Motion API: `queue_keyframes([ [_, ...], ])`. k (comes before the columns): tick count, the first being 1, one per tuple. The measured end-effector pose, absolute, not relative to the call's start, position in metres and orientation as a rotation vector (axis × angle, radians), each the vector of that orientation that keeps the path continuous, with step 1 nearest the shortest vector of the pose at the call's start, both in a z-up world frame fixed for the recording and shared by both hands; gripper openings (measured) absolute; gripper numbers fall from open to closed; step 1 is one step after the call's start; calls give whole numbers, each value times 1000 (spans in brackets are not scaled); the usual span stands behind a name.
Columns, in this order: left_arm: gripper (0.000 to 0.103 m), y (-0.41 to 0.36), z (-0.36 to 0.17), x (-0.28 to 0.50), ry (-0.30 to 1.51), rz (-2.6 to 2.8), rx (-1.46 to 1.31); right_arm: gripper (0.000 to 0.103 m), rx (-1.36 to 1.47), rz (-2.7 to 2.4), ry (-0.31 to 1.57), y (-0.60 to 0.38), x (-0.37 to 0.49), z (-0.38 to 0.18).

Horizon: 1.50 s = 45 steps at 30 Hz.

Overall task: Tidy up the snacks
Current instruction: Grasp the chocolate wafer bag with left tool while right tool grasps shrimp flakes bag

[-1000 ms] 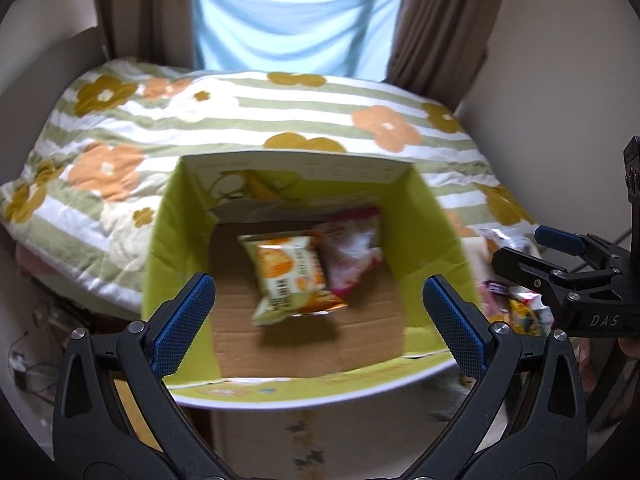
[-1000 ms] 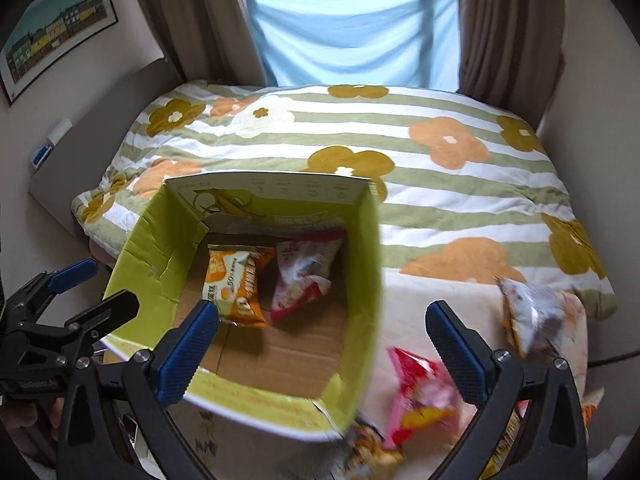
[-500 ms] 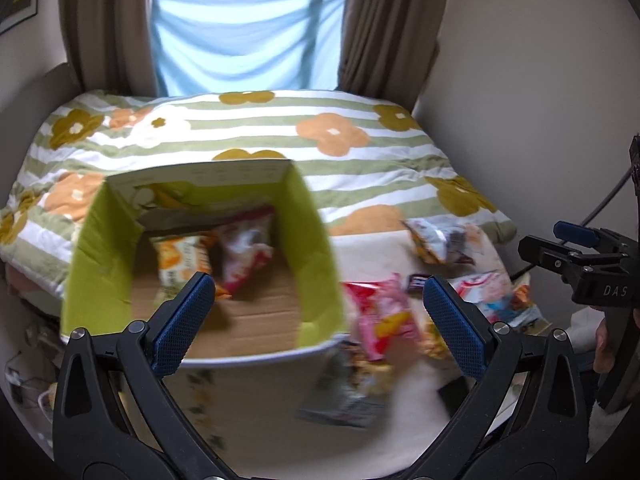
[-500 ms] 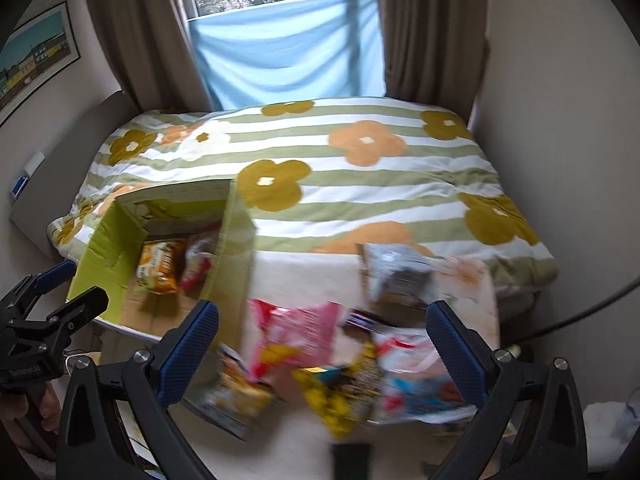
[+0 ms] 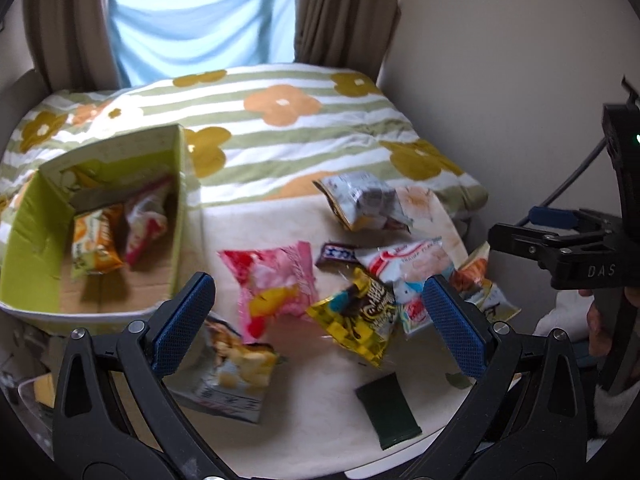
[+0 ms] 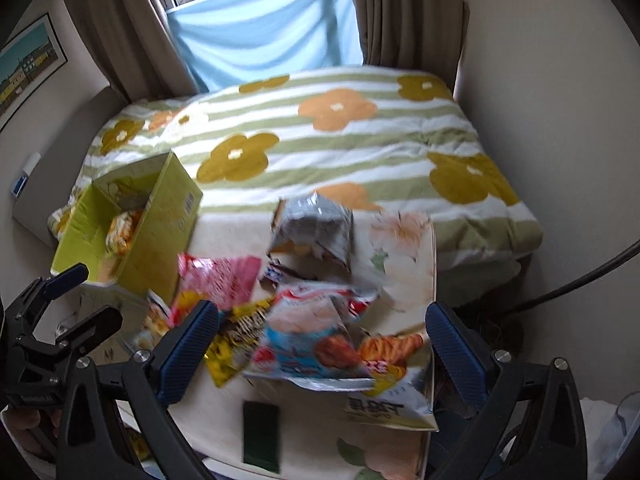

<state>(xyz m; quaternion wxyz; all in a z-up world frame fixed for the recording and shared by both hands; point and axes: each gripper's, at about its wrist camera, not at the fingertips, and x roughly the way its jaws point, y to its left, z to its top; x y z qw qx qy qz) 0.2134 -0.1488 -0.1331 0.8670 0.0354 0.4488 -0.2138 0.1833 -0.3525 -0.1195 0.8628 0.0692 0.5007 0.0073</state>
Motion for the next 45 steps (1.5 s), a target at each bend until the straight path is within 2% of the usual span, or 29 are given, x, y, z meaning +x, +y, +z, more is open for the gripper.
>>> queue_keyframes([
  [17, 103, -185, -203, 233, 1103, -589, 283, 103, 286, 105, 1300, -353, 231, -234],
  [22, 103, -194, -215, 242, 1134, -636, 325, 103, 340, 123, 1309, -354, 237, -247],
  [28, 103, -207, -227, 252, 1179, -695, 361, 93, 292, 112, 1322, -353, 236, -253],
  [31, 103, -214, -233, 252, 1189, -726, 400, 84, 278, 118, 1315, -352, 235, -251],
  [35, 103, -226, -241, 249, 1192, -761, 457, 66, 279, 113, 1300, -355, 233, -248],
  [45, 103, -236, -253, 254, 1191, -779, 492, 62, 323, 100, 1246, -362, 227, -239],
])
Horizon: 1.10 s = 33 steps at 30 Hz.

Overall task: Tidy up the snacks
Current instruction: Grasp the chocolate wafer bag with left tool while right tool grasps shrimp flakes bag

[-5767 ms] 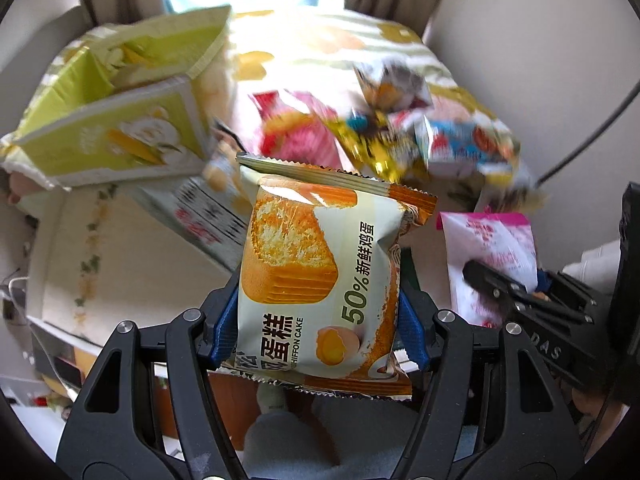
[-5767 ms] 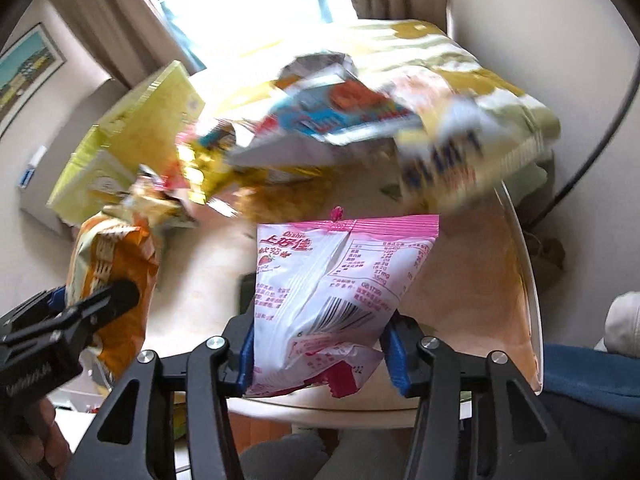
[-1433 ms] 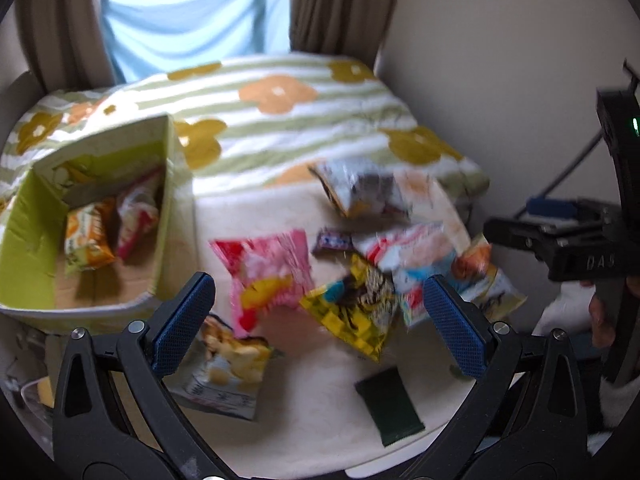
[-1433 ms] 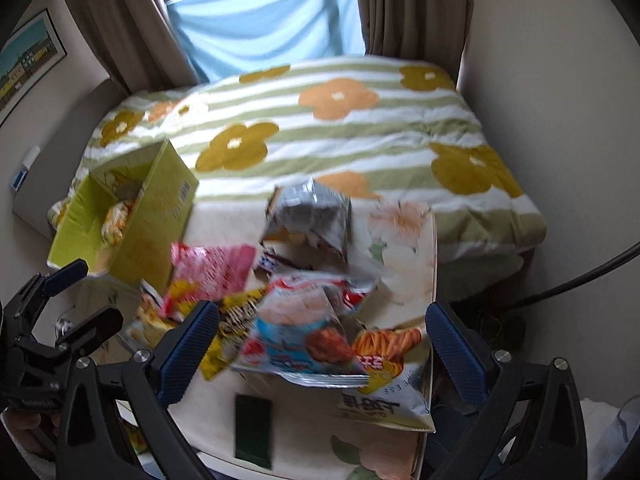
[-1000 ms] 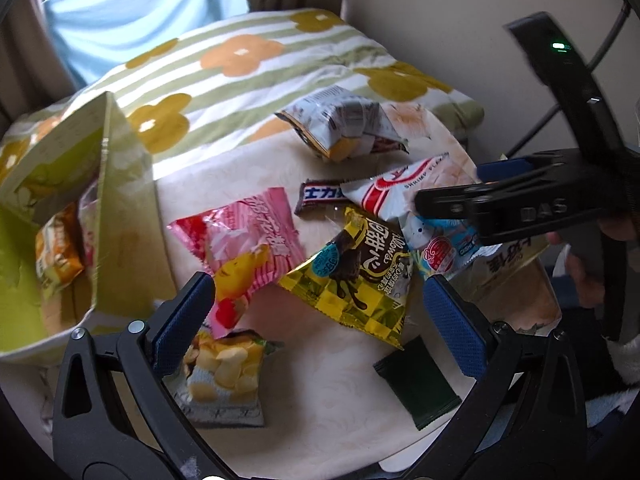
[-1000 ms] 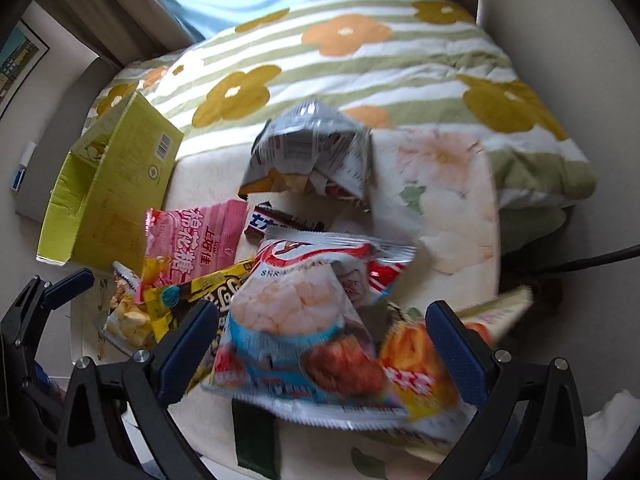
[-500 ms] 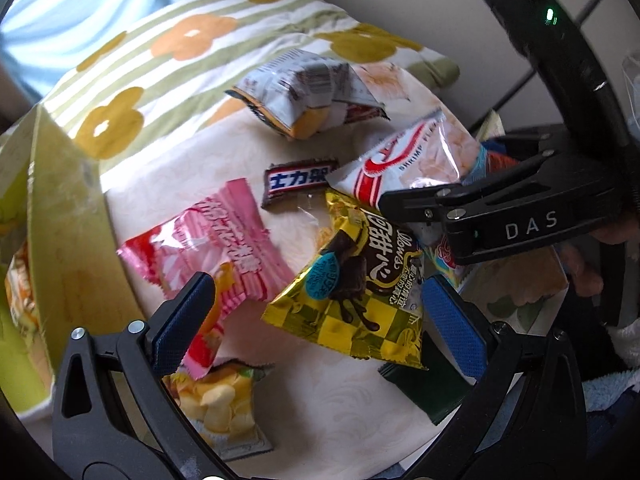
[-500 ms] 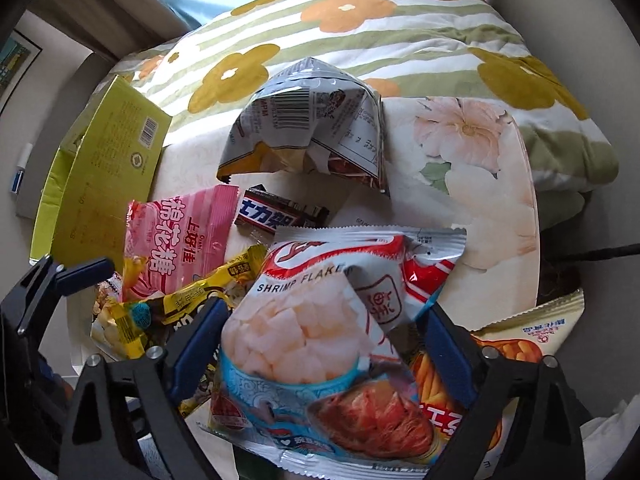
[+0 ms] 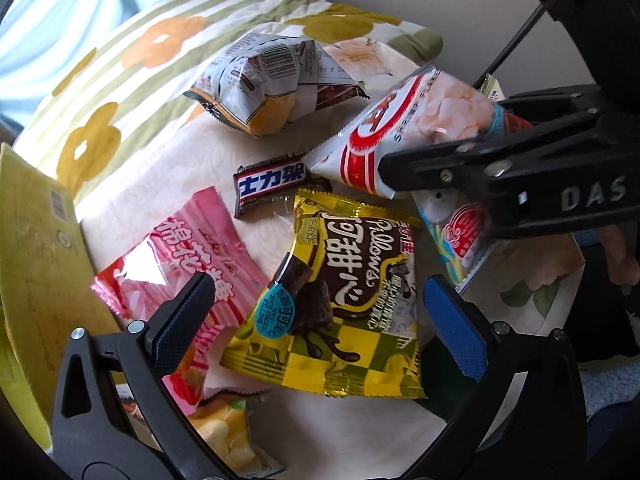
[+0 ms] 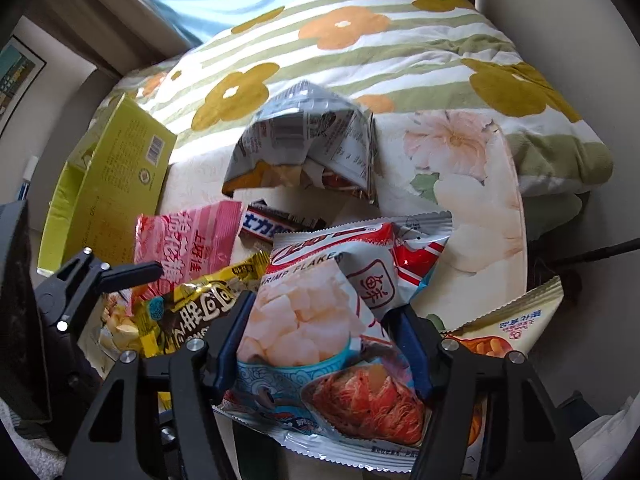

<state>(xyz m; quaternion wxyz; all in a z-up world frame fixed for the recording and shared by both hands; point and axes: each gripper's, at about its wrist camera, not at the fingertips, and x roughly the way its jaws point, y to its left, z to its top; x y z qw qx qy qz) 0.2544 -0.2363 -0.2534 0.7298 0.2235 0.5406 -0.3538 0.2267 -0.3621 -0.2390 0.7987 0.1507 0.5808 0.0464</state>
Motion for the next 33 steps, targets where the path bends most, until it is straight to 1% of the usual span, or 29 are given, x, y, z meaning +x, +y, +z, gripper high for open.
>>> queue_keyframes([
  [2, 103, -238, -256, 255, 1192, -789, 501, 62, 339, 95, 1231, -365, 227, -236],
  [4, 100, -240, -258, 255, 1190, -798, 508, 62, 351, 96, 1216, -368, 227, -234],
  [6, 91, -242, -260, 255, 1191, -806, 514, 62, 351, 92, 1204, -368, 226, -231],
  [7, 89, -242, -261, 255, 1195, -808, 516, 62, 351, 93, 1201, -369, 226, -230],
  [9, 77, -242, -264, 256, 1208, -812, 508, 62, 348, 88, 1191, -369, 226, -228],
  [11, 76, -242, -264, 255, 1214, -814, 494, 62, 354, 91, 1186, -369, 225, -228],
  [18, 69, -234, -259, 251, 1202, -802, 458, 62, 350, 86, 1187, -367, 220, -227],
  [24, 67, -227, -246, 245, 1162, -774, 437, 62, 348, 88, 1167, -370, 215, -219],
  [28, 67, -222, -229, 237, 1129, -748, 409, 62, 336, 98, 1142, -372, 209, -206],
  [33, 67, -212, -191, 228, 1050, -705, 371, 62, 304, 96, 1095, -373, 197, -175],
])
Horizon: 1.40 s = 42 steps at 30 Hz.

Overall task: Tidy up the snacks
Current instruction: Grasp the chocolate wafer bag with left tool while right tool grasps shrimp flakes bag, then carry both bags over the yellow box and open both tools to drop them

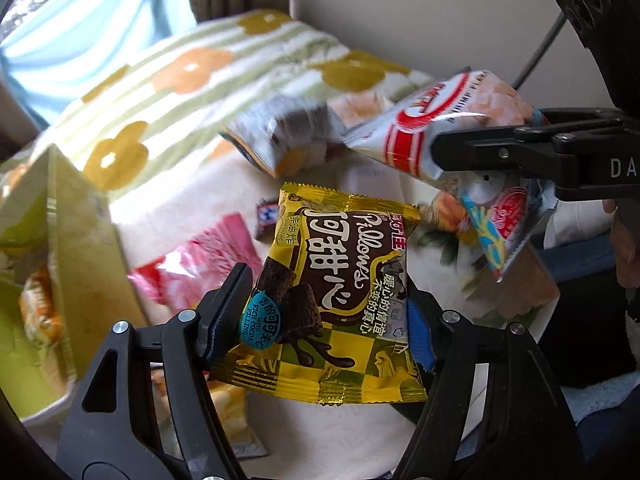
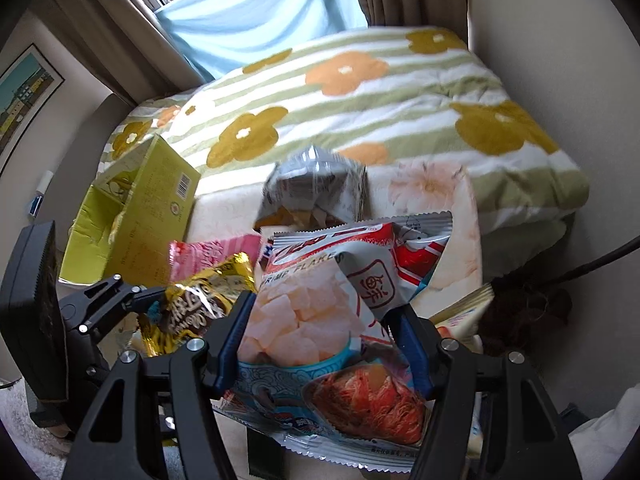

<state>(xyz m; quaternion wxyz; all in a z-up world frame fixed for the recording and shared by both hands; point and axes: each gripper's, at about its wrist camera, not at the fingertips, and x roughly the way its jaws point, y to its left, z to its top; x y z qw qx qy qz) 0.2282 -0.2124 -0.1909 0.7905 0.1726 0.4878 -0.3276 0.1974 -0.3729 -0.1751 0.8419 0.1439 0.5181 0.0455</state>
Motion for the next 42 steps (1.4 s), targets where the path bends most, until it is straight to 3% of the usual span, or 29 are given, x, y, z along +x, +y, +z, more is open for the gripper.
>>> queue_keyframes([
  [9, 67, -170, -115, 226, 926, -513, 221, 62, 229, 184, 958, -369, 191, -102],
  [18, 67, -71, -63, 239, 831, -320, 124, 62, 189, 272, 870, -327, 212, -62],
  [34, 67, 136, -81, 305, 874, -196, 40, 62, 254, 366, 874, -144, 278, -87],
  [42, 67, 174, -128, 343, 971, -195, 64, 62, 287, 339, 938, -83, 300, -118],
])
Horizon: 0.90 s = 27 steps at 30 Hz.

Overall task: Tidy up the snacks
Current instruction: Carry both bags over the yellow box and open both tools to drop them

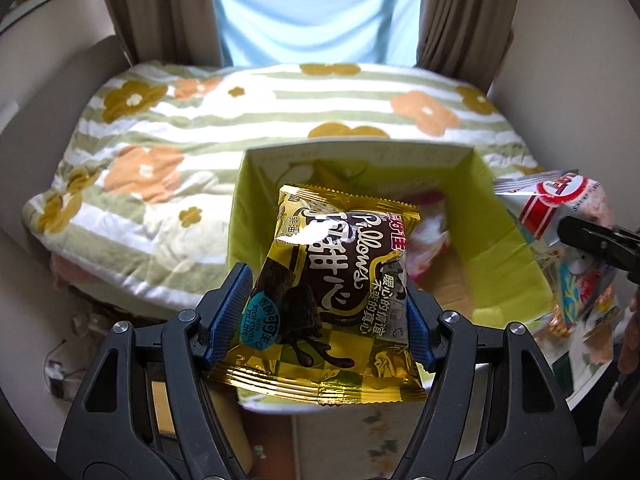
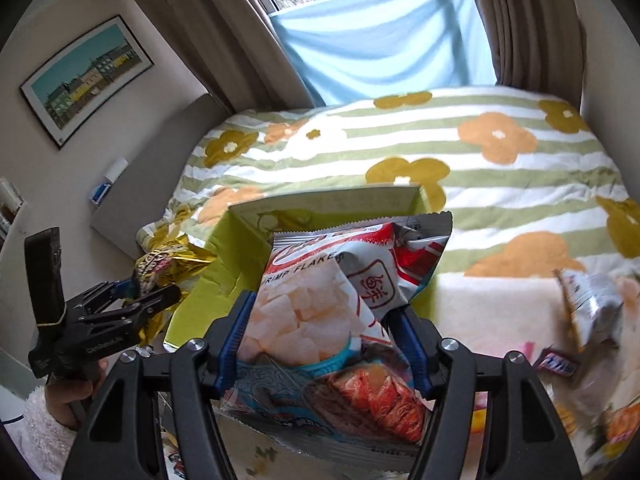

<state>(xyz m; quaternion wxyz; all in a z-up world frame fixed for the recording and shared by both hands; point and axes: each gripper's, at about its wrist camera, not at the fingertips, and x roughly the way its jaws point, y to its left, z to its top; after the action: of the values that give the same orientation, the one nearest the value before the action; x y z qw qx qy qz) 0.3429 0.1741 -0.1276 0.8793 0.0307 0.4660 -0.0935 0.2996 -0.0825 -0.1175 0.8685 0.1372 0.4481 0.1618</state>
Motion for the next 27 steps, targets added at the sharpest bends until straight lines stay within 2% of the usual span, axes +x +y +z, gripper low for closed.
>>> queue_keyframes([
  [10, 67, 171, -180, 351, 1061, -233, 74, 62, 272, 300, 1010, -58, 309, -143],
  [13, 84, 168, -174, 347, 1041, -233, 70, 62, 272, 285, 1019, -57, 312, -148],
  [14, 100, 169, -172, 346, 1032, -228, 69, 62, 272, 281, 1021, -56, 312, -149],
  [15, 103, 170, -167, 344, 1011, -220, 73, 62, 273, 277, 1021, -56, 312, -149],
  [27, 102, 185, -151, 318, 982, -190, 92, 64, 259, 264, 1066, -44, 319, -164],
])
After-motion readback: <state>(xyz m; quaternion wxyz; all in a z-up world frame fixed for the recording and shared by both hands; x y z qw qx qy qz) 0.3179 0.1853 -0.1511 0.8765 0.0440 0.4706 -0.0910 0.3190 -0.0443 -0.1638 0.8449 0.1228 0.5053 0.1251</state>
